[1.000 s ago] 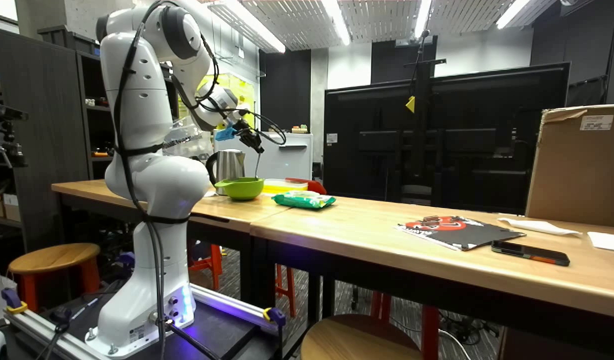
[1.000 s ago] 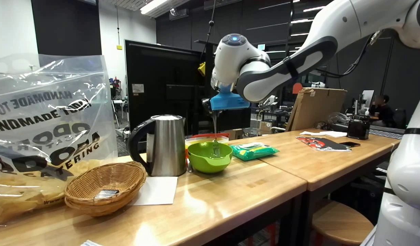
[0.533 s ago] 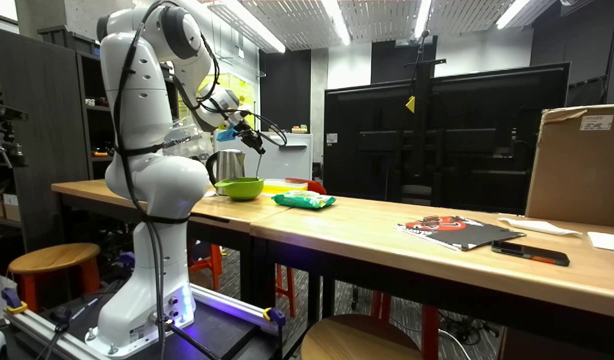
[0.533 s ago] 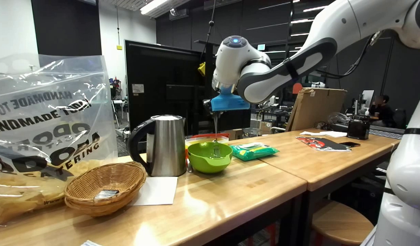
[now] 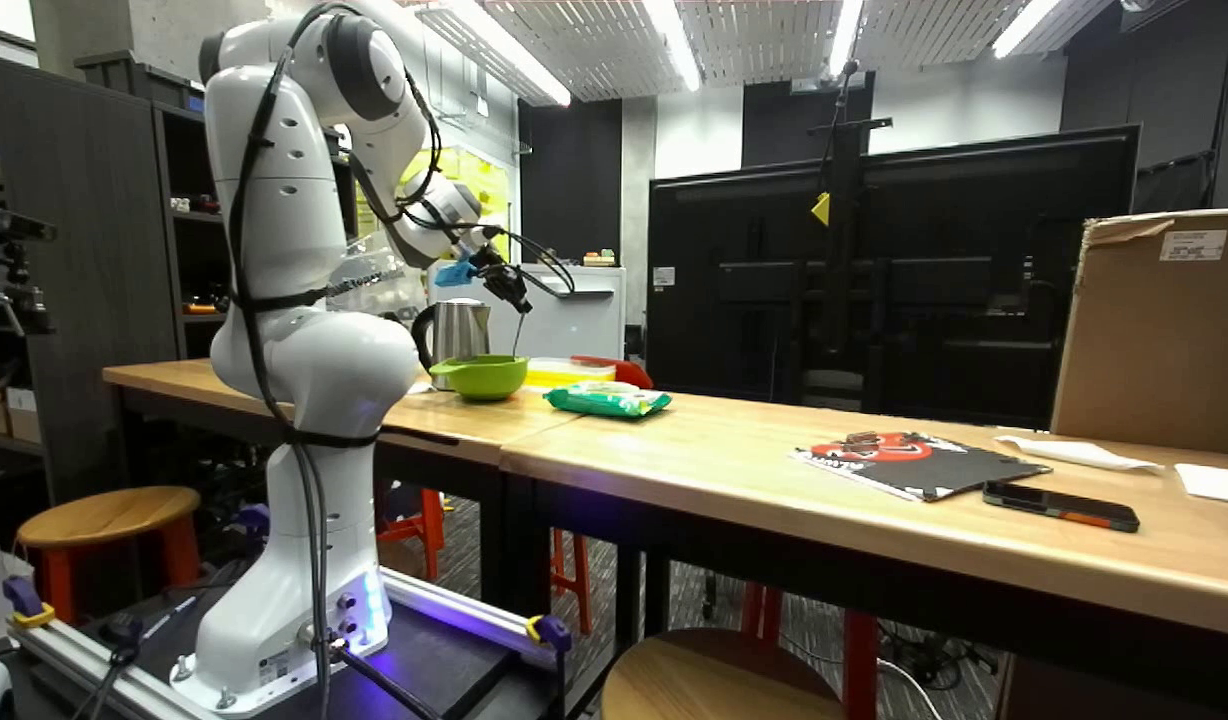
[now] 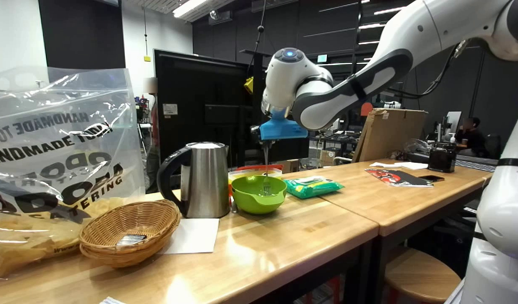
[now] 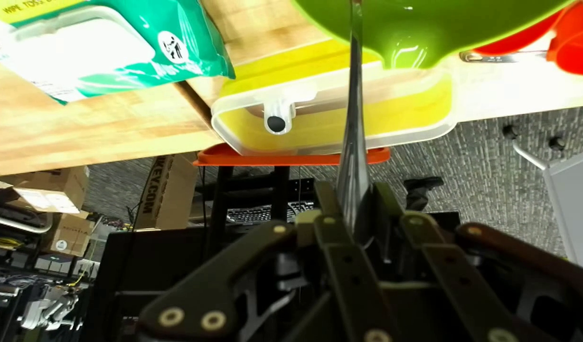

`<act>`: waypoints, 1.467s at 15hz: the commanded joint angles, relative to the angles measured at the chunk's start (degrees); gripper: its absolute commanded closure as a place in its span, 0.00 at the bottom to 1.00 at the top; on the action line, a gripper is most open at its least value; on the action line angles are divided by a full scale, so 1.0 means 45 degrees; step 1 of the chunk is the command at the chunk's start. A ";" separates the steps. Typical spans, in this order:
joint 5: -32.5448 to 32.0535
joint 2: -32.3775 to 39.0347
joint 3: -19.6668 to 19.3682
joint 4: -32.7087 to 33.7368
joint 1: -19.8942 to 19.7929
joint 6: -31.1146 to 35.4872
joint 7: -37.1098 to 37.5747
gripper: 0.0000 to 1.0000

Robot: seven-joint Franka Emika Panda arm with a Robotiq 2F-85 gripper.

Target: Put the silver fork inside the green bowl

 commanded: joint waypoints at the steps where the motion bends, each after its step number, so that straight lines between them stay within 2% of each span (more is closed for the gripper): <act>1: 0.0114 0.0152 -0.0059 0.0085 -0.0036 0.0177 0.0073 0.95; 9: 0.0186 0.0408 -0.0101 0.0119 -0.0005 0.0131 0.0167 0.95; 17: 0.1846 0.0756 -0.0256 0.0202 0.0013 0.0392 -0.0095 0.95; 22: 0.2219 0.0753 -0.0228 0.0237 -0.0008 0.0304 -0.0083 0.95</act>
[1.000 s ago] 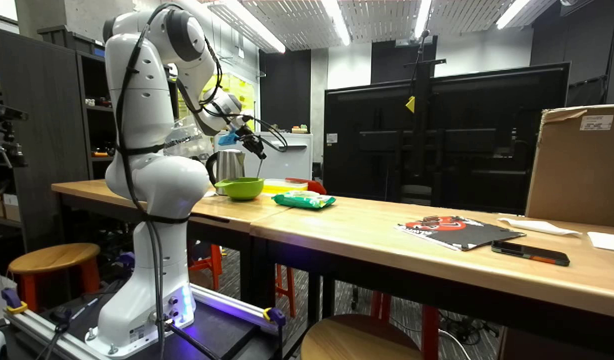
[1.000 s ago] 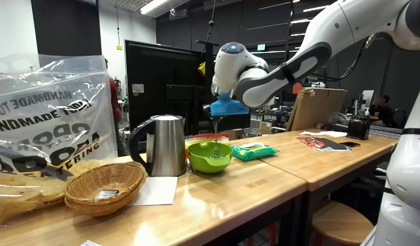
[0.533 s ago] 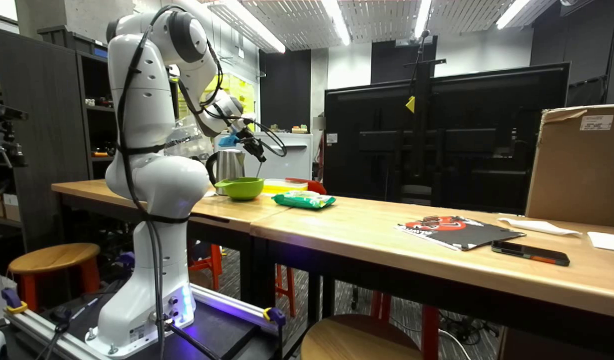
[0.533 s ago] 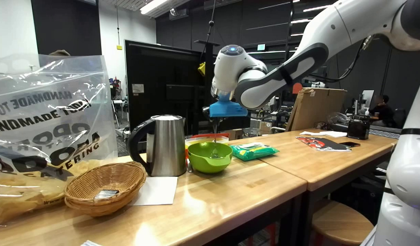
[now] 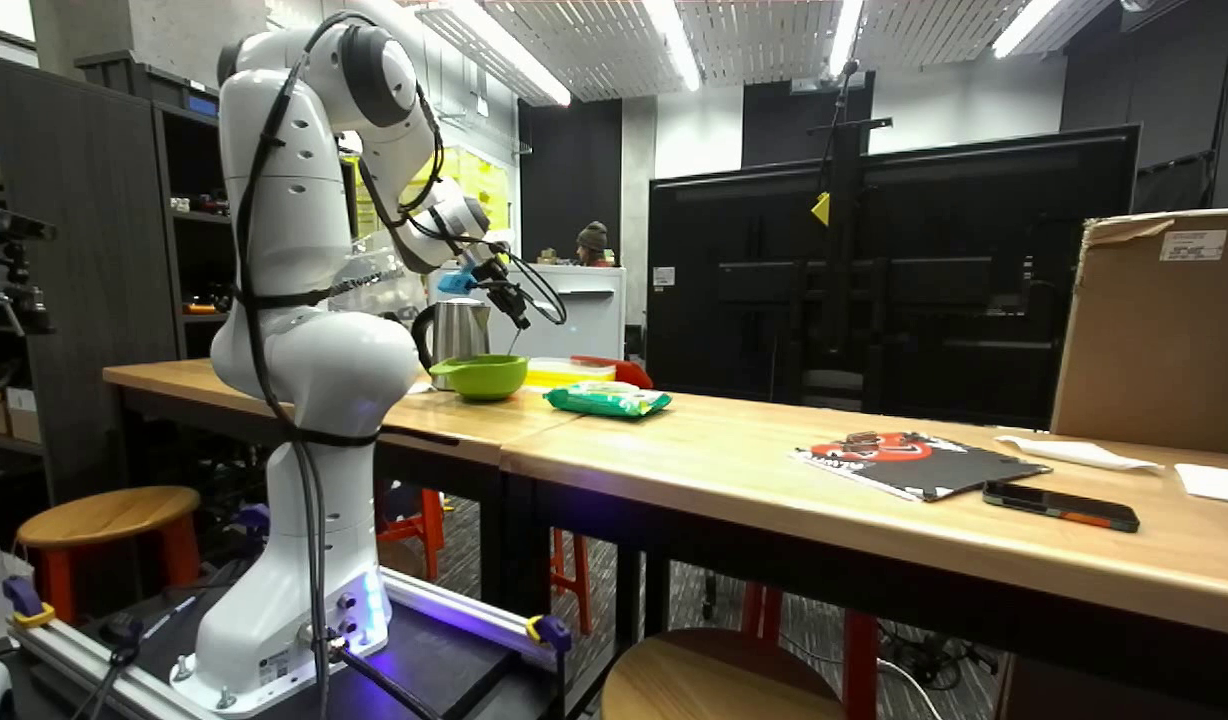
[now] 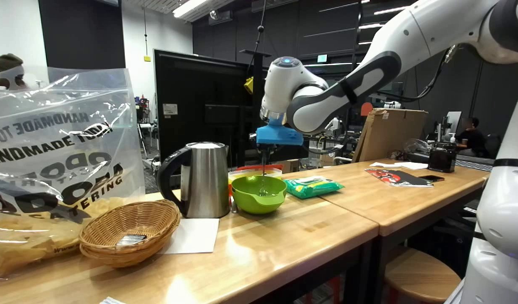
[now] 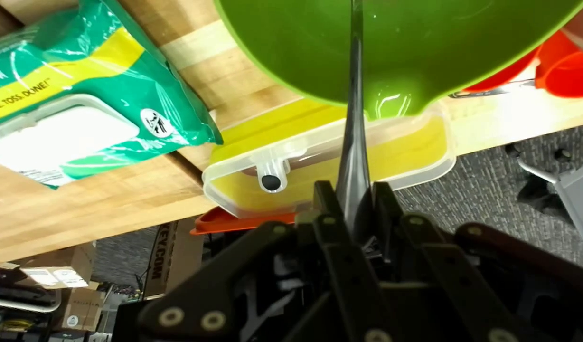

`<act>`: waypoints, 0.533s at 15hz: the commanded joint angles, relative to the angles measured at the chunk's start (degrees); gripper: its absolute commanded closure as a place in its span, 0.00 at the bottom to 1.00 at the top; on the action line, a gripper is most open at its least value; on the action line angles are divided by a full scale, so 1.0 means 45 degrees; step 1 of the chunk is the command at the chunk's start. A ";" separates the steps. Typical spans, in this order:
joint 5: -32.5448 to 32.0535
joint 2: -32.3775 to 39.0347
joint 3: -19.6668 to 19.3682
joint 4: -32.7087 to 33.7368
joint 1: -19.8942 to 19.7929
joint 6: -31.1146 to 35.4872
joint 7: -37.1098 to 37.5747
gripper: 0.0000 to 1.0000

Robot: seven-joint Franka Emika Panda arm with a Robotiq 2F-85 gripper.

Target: Put the silver fork inside the green bowl

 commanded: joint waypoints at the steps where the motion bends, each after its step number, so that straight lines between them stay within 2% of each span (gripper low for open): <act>1: 0.0403 0.0083 -0.0056 0.0173 0.0019 0.0048 -0.0223 0.95; 8: 0.2220 0.0264 -0.0139 0.0244 0.0055 0.0005 -0.1110 0.95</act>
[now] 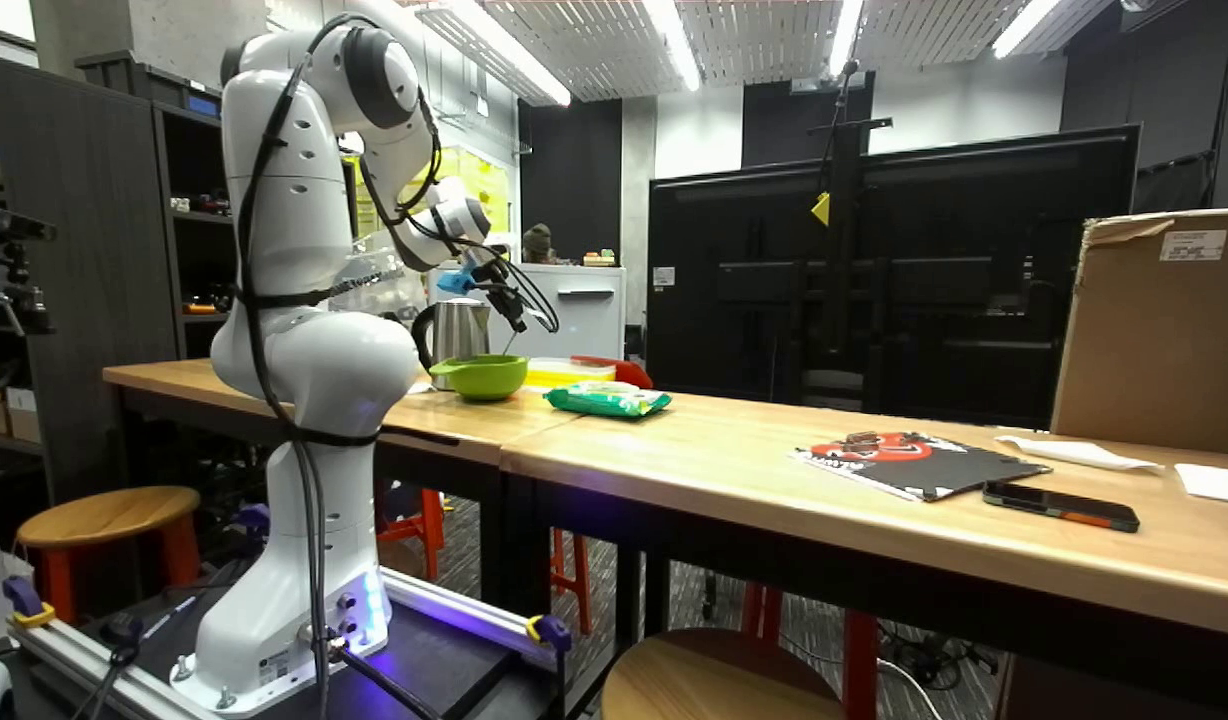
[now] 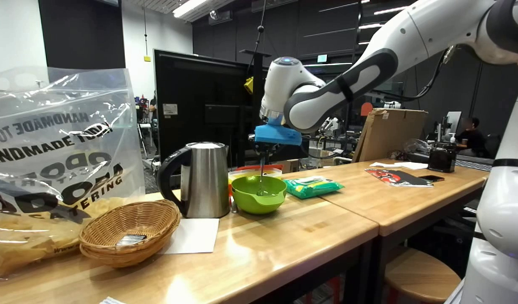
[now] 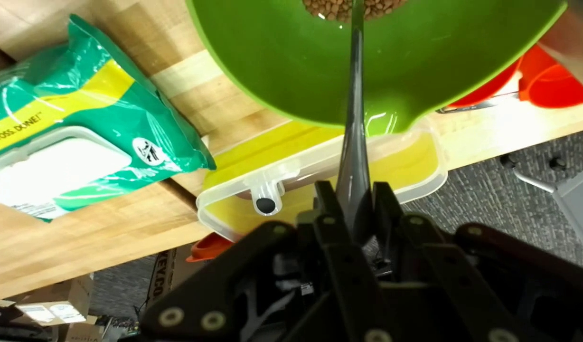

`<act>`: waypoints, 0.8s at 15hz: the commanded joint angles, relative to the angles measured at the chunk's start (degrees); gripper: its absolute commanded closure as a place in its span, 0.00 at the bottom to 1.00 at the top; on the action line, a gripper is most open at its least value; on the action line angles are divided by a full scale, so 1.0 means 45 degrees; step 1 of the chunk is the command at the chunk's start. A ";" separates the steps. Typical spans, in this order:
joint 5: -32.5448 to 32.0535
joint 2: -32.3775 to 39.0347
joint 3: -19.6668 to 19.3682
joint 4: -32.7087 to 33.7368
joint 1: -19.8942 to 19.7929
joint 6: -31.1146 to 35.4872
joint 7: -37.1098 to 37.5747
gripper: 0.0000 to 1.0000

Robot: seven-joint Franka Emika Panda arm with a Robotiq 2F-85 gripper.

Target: Put the silver fork inside the green bowl

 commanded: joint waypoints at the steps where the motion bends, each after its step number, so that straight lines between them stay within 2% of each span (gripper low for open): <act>1: 0.1200 0.0138 -0.0150 0.0147 0.0054 -0.0012 -0.0769 0.95; 12: 0.3886 0.0142 -0.0430 0.0211 0.0038 -0.0334 -0.2369 0.95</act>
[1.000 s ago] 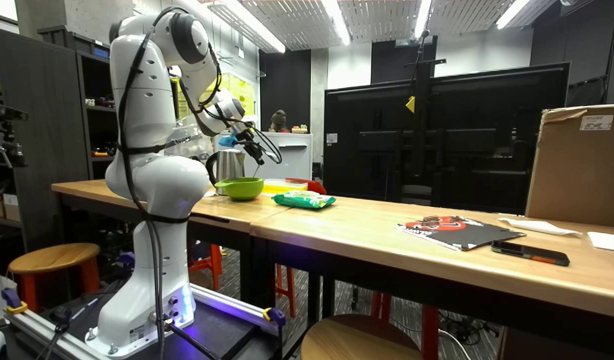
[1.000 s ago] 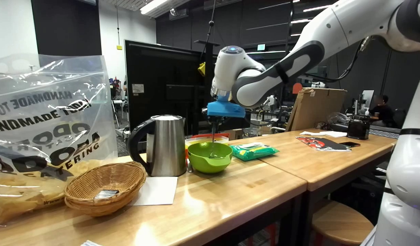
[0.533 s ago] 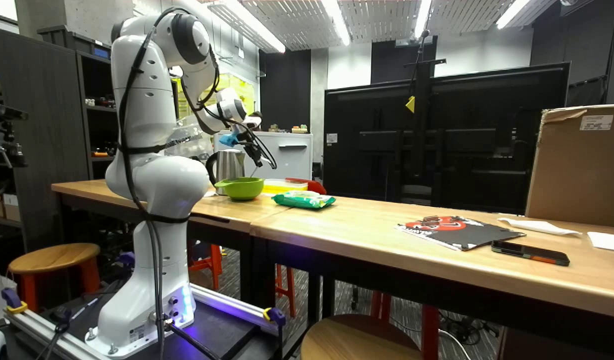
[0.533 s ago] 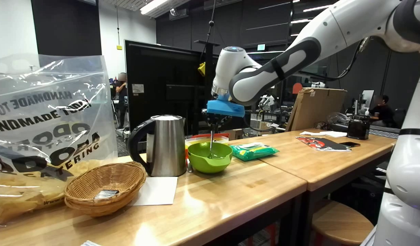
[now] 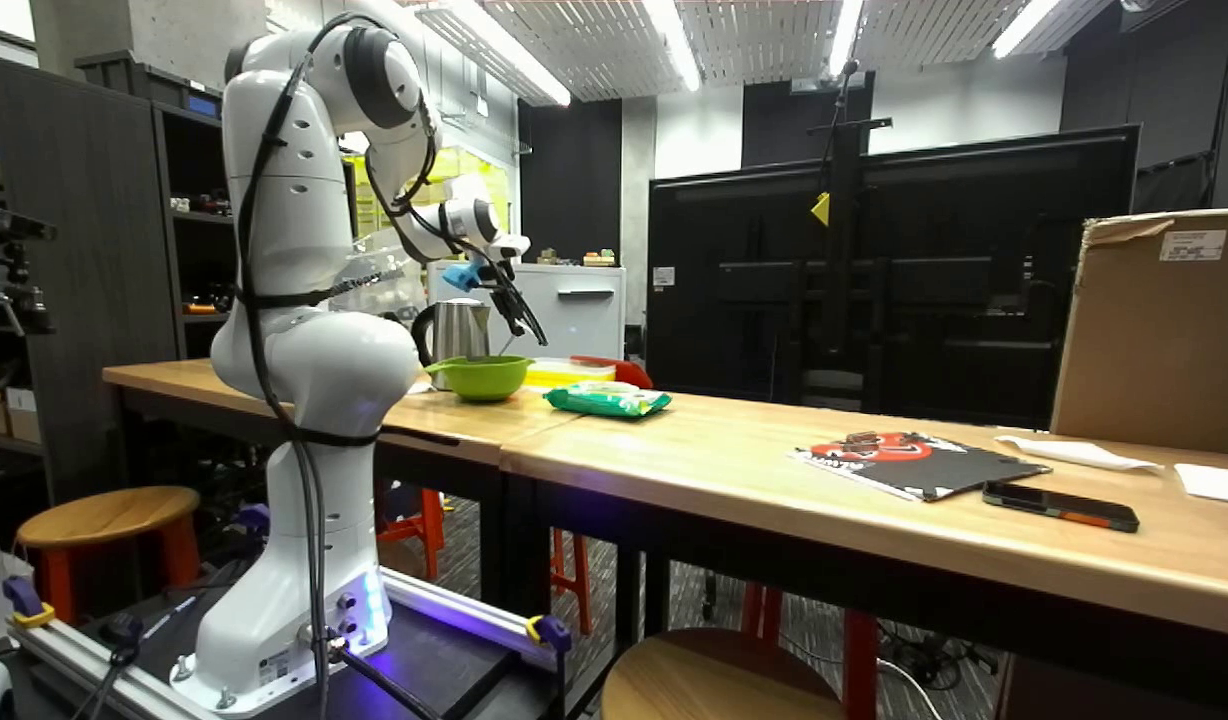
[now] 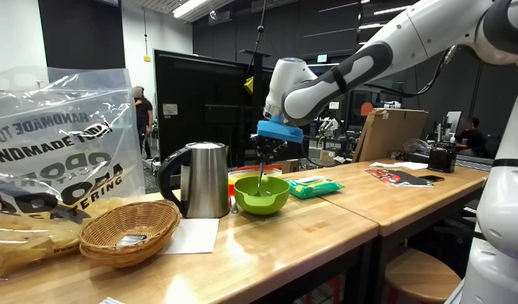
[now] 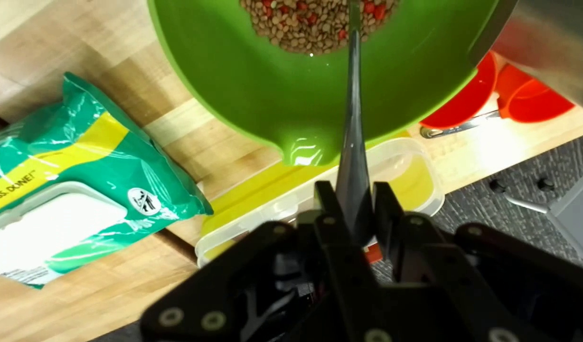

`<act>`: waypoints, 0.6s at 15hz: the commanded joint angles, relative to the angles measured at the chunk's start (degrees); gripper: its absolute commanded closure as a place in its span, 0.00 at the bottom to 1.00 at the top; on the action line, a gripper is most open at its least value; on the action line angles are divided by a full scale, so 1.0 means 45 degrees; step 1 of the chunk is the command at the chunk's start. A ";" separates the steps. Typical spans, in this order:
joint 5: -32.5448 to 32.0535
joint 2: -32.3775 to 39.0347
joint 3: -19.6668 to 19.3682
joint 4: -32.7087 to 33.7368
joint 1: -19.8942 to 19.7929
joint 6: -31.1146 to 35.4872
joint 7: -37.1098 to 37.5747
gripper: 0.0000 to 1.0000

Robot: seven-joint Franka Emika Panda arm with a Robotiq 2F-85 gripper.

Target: Put the silver fork inside the green bowl

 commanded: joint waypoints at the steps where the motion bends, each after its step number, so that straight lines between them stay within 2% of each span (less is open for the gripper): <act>1: 0.0883 0.0120 -0.0050 0.0159 0.0050 -0.0321 -0.0605 0.95; 6: 0.1482 0.0160 -0.0132 0.0157 0.0047 -0.0364 -0.1015 0.95; 9: 0.2387 0.0152 -0.0303 0.0089 0.0030 -0.0371 -0.1723 0.95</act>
